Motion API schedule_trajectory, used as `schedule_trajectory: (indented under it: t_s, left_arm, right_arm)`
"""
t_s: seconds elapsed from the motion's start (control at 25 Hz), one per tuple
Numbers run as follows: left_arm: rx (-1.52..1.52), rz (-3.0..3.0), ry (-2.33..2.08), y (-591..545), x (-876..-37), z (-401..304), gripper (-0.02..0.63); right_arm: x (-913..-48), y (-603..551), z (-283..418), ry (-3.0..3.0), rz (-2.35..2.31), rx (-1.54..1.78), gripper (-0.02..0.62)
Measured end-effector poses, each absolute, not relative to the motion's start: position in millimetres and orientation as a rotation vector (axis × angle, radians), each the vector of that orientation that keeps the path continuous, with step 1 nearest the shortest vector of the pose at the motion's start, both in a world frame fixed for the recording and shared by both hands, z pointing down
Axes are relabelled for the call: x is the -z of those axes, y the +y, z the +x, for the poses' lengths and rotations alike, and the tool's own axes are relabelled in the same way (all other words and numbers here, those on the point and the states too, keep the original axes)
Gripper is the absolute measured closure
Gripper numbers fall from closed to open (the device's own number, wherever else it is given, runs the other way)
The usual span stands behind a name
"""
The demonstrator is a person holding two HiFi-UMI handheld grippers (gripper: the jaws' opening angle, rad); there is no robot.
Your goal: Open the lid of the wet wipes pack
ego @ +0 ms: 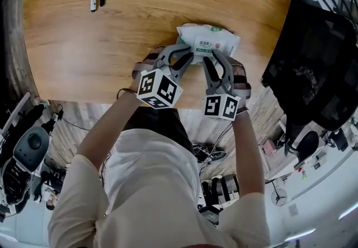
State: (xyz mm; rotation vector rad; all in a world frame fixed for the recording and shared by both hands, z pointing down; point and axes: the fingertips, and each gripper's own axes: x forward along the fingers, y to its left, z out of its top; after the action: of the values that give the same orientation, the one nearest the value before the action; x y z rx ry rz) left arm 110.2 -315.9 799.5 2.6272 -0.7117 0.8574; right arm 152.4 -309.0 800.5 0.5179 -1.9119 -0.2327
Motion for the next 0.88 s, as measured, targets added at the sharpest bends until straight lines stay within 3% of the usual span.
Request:
schedule_trajectory:
  t_s: [0.52, 0.88]
  left_arm:
    - [-1.046, 2.658, -0.612, -316, -809, 113, 0.541]
    - [-1.025, 2.659, -0.597, -315, -810, 112, 0.54]
  right_arm:
    - [-787, -317, 148, -1.905, 0.52, 0.275, 0.456]
    - [-747, -384, 154, -1.916, 0.7, 0.284, 0.457]
